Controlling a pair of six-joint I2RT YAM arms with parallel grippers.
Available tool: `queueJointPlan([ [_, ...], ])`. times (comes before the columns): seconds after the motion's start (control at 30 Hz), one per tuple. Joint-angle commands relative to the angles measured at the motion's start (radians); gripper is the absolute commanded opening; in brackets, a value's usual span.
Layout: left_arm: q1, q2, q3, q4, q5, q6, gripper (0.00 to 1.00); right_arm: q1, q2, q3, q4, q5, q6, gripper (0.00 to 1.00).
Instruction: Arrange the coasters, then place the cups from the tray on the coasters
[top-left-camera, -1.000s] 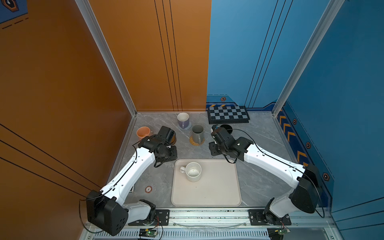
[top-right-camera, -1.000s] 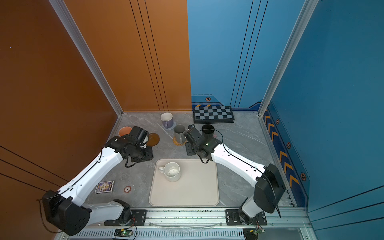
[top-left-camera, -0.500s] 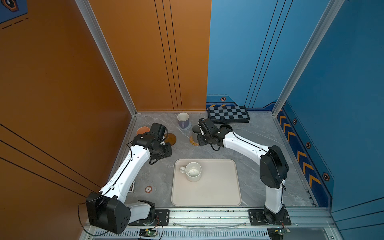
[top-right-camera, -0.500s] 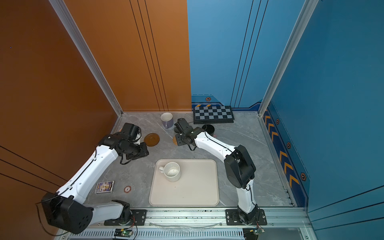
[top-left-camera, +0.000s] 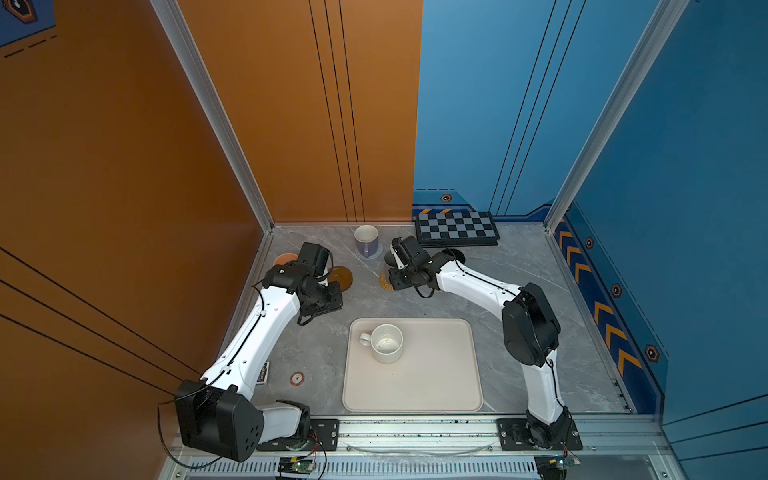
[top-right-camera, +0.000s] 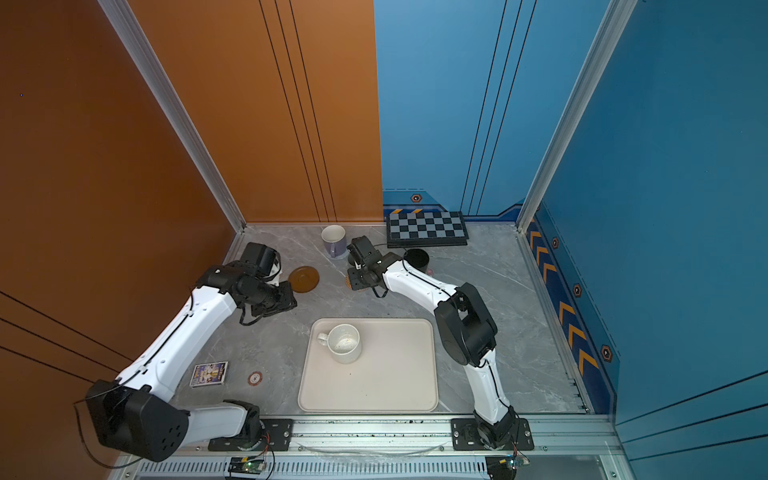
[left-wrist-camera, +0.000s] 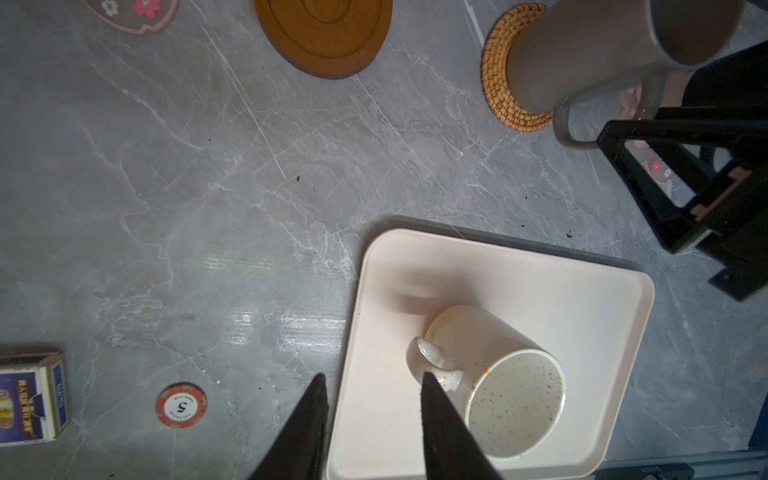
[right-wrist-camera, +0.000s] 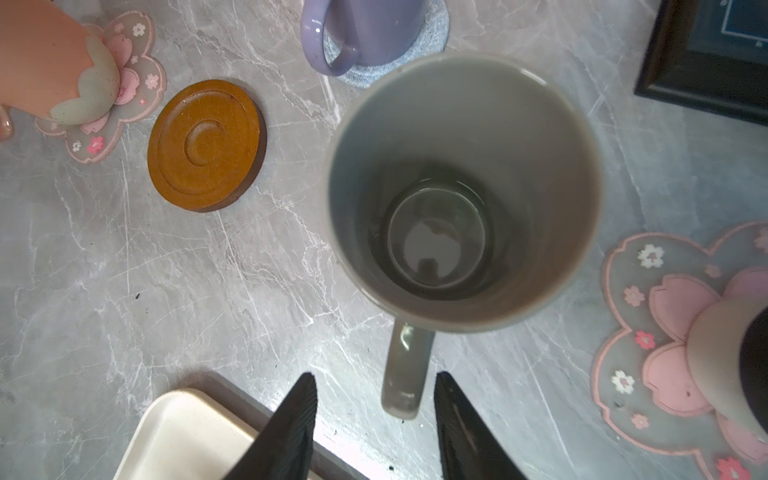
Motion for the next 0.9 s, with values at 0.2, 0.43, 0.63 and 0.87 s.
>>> queueJointPlan([
  [0.2,0.015,-0.008,0.009,-0.026,0.017,0.014,0.38,0.021,0.037,0.031,0.014,-0.024,0.022,0.48],
  [0.43,0.018,-0.025,0.000,-0.026,0.016,0.012,0.38,0.032,0.035,0.034,0.014,-0.025,0.030,0.48],
  [0.63,0.019,-0.038,-0.015,-0.026,0.015,0.006,0.38,0.034,0.045,0.041,0.014,-0.025,0.036,0.49],
  [0.87,0.019,-0.044,-0.021,-0.026,0.023,0.003,0.38,0.037,0.039,0.041,0.012,-0.028,0.038,0.49],
])
